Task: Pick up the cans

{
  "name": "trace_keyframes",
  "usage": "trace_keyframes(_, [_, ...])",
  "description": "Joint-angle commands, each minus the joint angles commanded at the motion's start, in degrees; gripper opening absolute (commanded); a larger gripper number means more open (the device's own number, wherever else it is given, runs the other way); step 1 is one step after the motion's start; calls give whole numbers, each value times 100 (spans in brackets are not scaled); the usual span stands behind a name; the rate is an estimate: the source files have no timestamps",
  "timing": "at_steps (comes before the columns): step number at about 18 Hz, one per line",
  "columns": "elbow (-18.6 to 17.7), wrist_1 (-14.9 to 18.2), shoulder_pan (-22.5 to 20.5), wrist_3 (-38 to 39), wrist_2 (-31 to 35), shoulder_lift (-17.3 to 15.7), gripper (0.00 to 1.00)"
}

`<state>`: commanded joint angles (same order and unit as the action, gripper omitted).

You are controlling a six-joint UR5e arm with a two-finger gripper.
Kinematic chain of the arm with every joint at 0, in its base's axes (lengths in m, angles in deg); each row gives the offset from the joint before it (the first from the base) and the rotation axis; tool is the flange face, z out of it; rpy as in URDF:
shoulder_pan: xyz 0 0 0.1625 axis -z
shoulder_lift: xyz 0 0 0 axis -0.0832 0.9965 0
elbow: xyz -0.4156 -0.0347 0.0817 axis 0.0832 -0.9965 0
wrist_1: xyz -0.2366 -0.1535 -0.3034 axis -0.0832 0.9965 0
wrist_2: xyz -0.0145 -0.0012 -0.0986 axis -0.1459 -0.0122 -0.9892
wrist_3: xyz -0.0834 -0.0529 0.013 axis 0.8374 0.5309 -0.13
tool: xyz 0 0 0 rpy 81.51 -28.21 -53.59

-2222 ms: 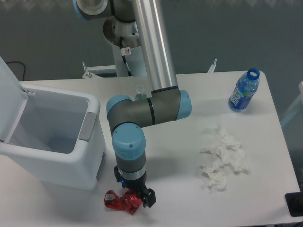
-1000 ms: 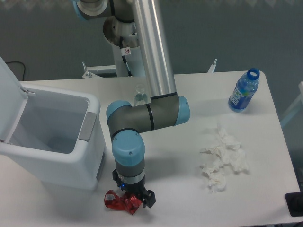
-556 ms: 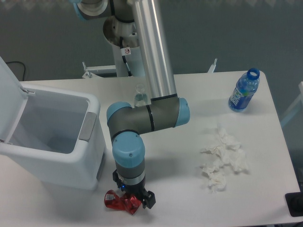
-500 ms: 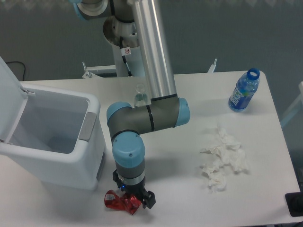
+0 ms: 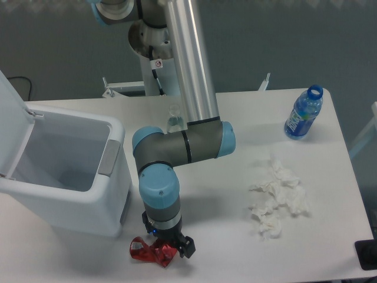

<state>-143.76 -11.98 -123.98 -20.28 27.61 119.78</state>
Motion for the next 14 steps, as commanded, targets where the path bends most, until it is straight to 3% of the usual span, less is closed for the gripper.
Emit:
trace_keyframes(9, [18,0,9,18,0,18,95])
trace_keyframes(11, [18,0,9,18,0,9,85])
trace_keyframes(14, [17,0,9,18,-9,0,78])
